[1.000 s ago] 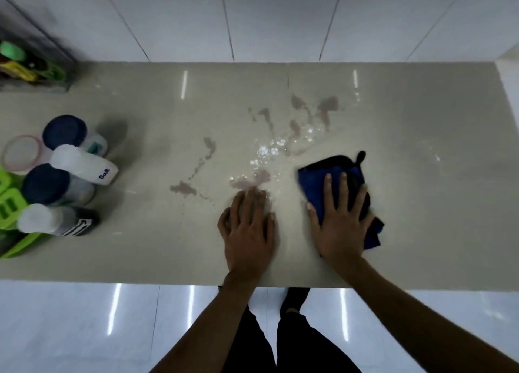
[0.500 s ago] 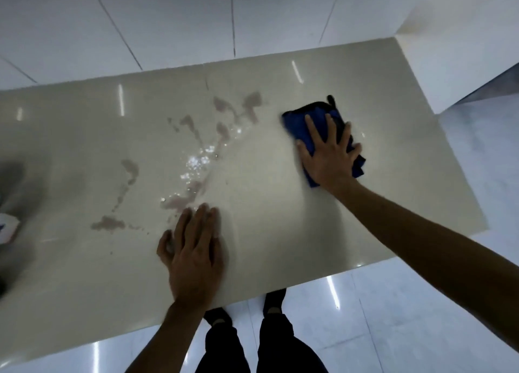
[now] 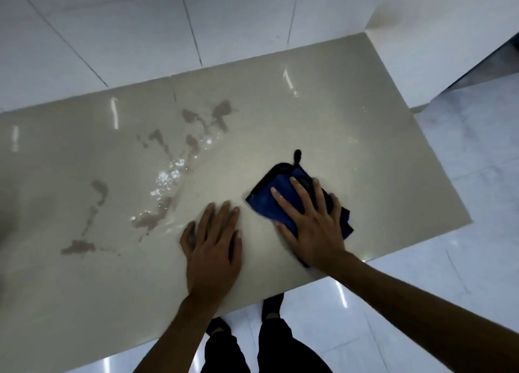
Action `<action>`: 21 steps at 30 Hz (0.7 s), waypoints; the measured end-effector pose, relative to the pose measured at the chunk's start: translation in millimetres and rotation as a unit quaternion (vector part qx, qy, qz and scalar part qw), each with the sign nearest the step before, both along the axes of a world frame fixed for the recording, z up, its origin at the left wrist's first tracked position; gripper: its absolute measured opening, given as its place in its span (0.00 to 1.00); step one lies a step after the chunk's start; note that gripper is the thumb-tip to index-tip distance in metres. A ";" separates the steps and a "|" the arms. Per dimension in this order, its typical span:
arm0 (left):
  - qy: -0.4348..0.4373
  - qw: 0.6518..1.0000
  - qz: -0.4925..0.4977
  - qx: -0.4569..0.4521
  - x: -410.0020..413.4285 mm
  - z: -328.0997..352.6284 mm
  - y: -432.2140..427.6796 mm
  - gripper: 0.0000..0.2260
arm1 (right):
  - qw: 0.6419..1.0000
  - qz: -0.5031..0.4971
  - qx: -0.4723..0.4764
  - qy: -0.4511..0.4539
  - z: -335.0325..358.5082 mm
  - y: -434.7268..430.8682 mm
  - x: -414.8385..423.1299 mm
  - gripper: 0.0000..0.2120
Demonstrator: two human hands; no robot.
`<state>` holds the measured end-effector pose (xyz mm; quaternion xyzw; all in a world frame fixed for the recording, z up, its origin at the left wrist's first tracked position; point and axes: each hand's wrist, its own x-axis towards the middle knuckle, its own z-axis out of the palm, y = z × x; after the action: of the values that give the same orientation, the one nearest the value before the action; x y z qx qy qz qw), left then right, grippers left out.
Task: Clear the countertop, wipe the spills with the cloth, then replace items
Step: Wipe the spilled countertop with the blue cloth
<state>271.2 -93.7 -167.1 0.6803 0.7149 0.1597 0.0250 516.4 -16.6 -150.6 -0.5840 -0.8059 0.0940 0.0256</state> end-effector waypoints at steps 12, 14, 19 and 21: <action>0.005 1.000 0.009 -0.010 8.2 8.6 3.3 0.23 | 0.952 -0.305 -0.009 -0.024 10.3 59.6 143.4 0.32; 0.008 1.000 0.007 -0.015 7.7 8.3 3.9 0.24 | 0.971 -0.235 -0.008 -0.038 7.3 2.8 136.1 0.32; 0.005 1.000 0.006 0.008 7.7 2.8 5.1 0.25 | 0.942 -0.333 -0.033 -0.023 25.1 23.6 188.7 0.32; 0.006 1.000 0.009 0.011 8.4 2.0 8.2 0.25 | 0.903 -0.426 -0.046 0.015 29.5 82.0 194.0 0.33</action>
<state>279.5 -85.5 -165.1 0.6746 0.7196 0.1641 0.0118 710.5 65.3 -121.1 -0.8710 -0.4741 0.1197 0.0480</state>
